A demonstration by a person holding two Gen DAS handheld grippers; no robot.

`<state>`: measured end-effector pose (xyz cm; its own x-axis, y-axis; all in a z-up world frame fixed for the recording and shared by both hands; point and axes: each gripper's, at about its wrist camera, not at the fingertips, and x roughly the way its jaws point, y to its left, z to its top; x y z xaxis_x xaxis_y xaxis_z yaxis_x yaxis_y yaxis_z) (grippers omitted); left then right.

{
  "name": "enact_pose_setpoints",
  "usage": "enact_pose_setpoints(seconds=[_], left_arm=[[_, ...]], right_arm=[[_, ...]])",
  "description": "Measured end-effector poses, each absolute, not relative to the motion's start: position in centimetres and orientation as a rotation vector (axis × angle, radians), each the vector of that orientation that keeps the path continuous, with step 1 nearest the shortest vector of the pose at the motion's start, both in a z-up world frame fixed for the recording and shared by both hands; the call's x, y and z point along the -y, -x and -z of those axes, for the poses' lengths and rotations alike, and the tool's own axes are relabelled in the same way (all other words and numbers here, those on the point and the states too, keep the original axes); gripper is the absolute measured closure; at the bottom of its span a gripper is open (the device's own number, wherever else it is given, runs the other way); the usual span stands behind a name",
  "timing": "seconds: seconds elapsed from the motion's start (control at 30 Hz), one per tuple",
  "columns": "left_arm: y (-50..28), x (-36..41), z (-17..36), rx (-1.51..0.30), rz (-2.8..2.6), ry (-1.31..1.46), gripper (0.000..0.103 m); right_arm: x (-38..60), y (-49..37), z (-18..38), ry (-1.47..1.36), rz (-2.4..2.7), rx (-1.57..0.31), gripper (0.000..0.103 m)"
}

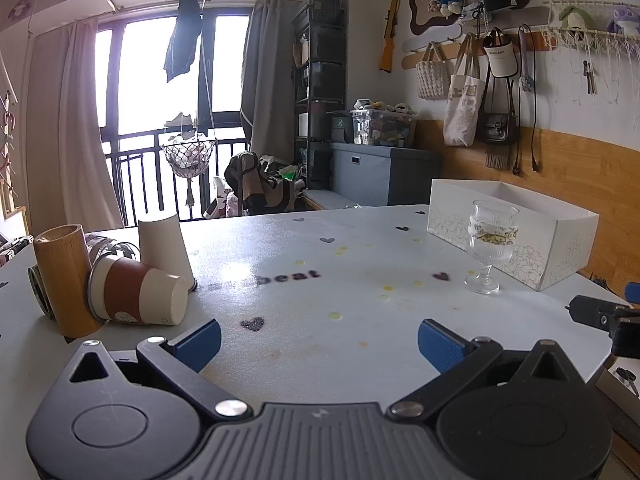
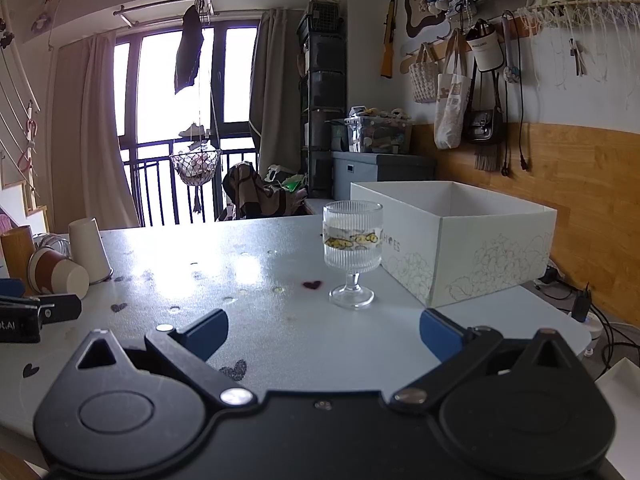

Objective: Flip cup upright

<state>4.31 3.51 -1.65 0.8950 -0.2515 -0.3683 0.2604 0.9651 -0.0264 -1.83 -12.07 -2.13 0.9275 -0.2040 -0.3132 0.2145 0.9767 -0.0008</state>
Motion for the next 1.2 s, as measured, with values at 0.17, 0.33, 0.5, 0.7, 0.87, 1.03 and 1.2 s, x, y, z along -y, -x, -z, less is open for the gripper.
enact_pose_setpoints(seconds=[0.17, 0.33, 0.5, 0.7, 0.87, 1.03, 1.2], left_arm=[[-4.31, -3.52, 1.65, -0.379, 0.265, -0.023, 0.0], [-4.3, -3.51, 1.66, -0.379, 0.265, -0.023, 0.0], [-4.3, -3.52, 1.64, -0.378, 0.265, -0.023, 0.0], [-4.28, -3.52, 1.63, -0.379, 0.265, -0.021, 0.0], [-4.21, -3.53, 1.64, -0.376, 0.265, -0.019, 0.0], [-4.1, -3.48, 1.6, -0.373, 0.264, -0.019, 0.0], [-4.02, -3.47, 1.51, -0.372, 0.265, -0.016, 0.0]], right_arm=[[12.14, 1.74, 2.09, -0.031, 0.215, -0.315, 0.0], [12.15, 1.74, 2.09, -0.031, 0.215, -0.314, 0.0], [12.24, 1.75, 2.06, -0.03, 0.214, -0.313, 0.0], [12.35, 1.73, 2.03, -0.031, 0.216, -0.312, 0.0], [12.44, 2.01, 1.76, -0.029, 0.218, -0.307, 0.0], [12.45, 2.02, 1.74, -0.03, 0.218, -0.307, 0.0], [12.45, 2.01, 1.76, -0.029, 0.218, -0.306, 0.0]])
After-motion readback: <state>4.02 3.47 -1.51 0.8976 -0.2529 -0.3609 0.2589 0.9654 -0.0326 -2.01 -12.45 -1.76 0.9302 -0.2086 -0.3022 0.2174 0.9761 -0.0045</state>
